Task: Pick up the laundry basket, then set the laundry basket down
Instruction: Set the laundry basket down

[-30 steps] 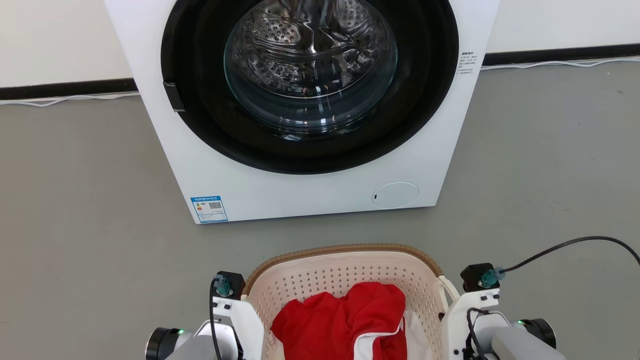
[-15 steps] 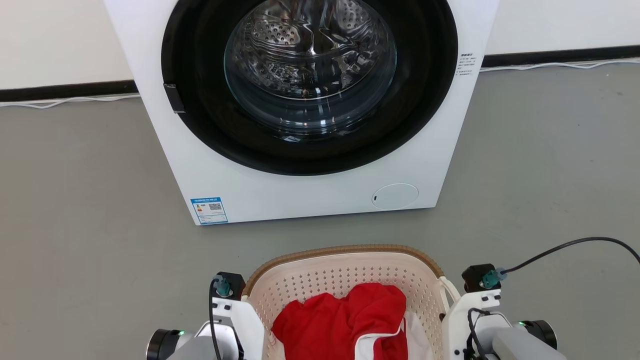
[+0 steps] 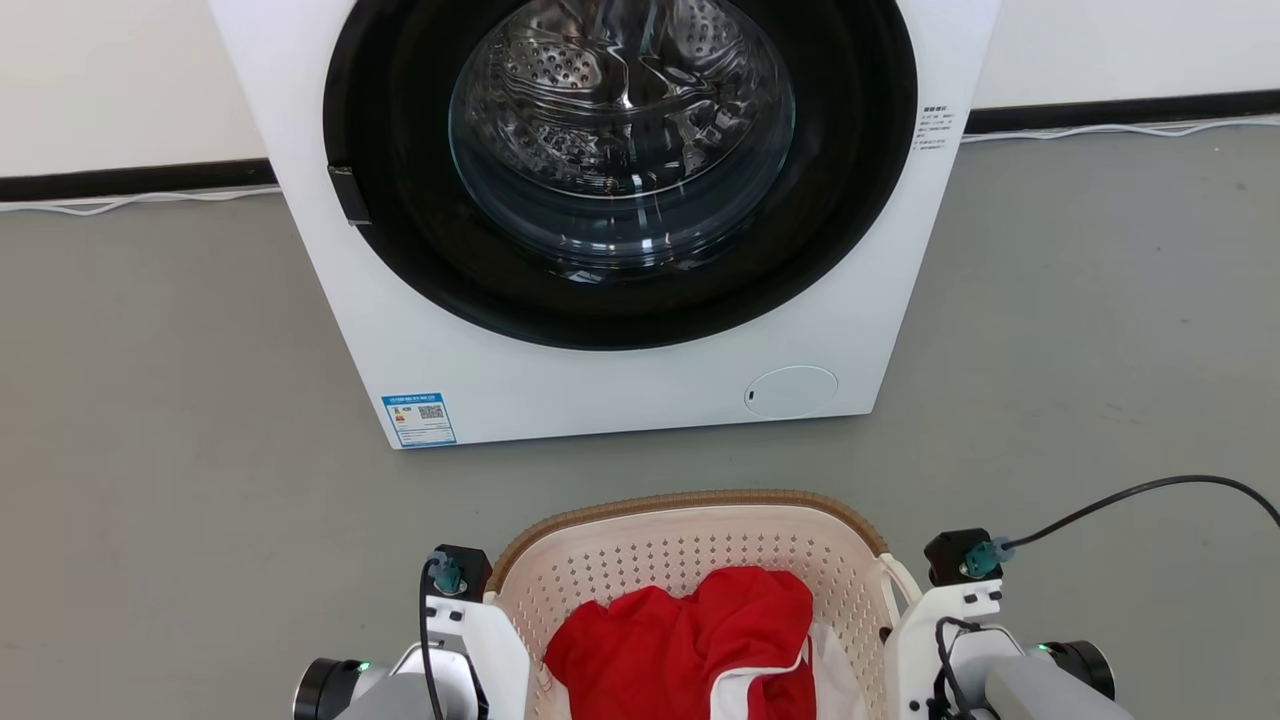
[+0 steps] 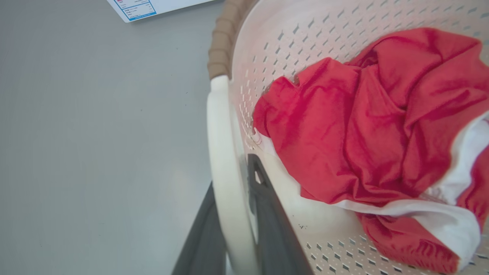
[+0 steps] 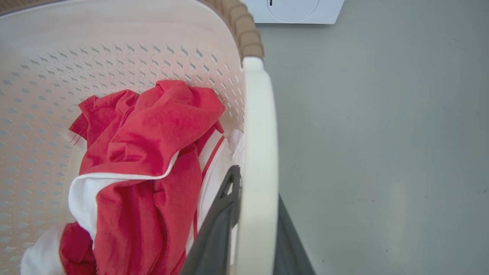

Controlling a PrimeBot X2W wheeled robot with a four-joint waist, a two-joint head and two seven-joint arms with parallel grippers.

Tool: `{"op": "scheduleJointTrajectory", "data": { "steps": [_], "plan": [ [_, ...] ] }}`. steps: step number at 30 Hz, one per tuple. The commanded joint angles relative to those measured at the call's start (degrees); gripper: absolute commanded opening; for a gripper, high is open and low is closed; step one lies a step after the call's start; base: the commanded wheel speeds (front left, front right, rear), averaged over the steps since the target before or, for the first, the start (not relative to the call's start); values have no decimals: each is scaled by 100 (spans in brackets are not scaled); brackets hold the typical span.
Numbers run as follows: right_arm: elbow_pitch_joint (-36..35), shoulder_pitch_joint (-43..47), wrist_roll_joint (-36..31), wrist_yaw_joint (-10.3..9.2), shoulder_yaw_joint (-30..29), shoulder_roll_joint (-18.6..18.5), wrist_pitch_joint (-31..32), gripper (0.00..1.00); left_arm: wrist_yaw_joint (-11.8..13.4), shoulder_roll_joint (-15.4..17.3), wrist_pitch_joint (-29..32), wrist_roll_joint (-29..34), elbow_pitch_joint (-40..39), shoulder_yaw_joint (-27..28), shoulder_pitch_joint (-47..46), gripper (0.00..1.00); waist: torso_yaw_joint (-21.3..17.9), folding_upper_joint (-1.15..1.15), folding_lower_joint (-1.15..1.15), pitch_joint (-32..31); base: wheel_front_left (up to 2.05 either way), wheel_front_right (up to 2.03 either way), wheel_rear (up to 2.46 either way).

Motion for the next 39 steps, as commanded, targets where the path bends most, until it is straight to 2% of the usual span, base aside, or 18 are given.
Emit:
{"op": "scheduleJointTrajectory", "data": {
  "steps": [1,15,25,39],
  "plan": [
    [-108,-263,3,51,102,61,-132,0,-17,84,-46,-10,-64,35,-250,0,1,0,0,6,0,0,0],
    [-85,-280,22,51,129,61,-226,0,-11,84,-94,-59,-37,-39,-333,0,20,0,0,133,0,0,0],
    [-178,-562,89,51,112,61,-637,0,60,112,-310,-129,-13,71,-767,0,83,0,0,627,0,0,0],
    [-187,-1317,-4,51,165,61,-1411,0,267,238,-989,-43,5,161,-1851,0,174,0,0,2156,0,0,0]
  ]
}}
